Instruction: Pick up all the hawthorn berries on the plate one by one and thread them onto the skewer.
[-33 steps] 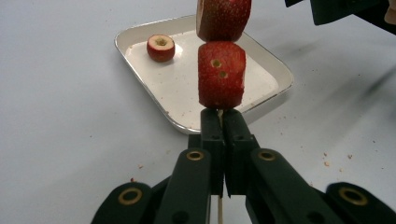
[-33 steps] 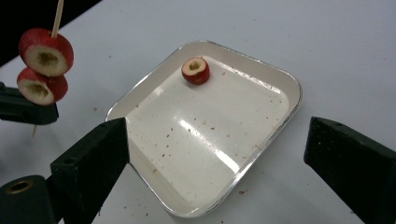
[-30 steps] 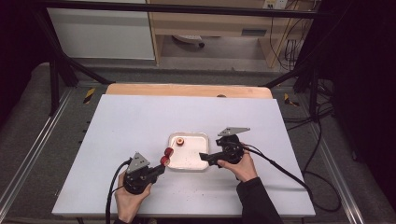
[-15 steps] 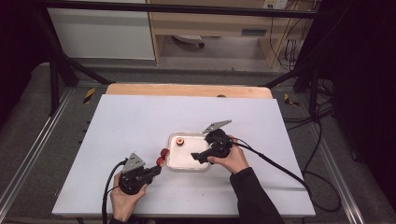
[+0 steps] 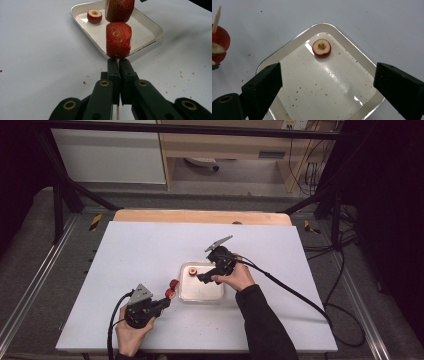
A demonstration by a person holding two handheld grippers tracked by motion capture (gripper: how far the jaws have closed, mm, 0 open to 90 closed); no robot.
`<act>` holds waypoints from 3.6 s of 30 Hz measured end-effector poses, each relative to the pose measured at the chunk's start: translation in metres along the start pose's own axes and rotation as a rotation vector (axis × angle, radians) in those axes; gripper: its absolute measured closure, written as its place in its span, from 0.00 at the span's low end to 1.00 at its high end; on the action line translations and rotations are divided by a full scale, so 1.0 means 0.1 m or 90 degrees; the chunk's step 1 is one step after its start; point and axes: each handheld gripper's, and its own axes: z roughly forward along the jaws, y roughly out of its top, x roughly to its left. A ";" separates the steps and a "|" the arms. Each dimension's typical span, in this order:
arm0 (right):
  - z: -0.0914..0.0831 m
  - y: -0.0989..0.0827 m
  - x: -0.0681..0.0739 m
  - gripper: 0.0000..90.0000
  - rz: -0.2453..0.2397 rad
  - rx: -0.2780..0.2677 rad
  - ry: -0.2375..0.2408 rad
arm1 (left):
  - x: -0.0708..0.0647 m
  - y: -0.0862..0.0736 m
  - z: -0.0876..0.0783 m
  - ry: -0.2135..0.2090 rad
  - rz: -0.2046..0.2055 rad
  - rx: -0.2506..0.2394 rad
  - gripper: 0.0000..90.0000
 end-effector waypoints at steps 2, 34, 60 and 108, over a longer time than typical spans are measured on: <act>0.03 0.06 0.00 0.11 0.004 0.008 0.002 | 0.01 0.00 0.00 0.001 -0.001 0.000 0.98; 0.69 0.39 -0.01 0.48 -0.084 0.136 0.030 | 0.00 -0.02 0.06 -0.009 0.005 0.013 0.98; 0.61 0.45 0.04 0.68 -0.093 0.151 0.018 | 0.00 -0.02 0.05 -0.007 0.007 0.013 0.98; -0.54 -0.70 0.04 0.68 0.207 -0.276 0.083 | -0.48 0.10 0.30 -0.028 0.016 -0.013 0.98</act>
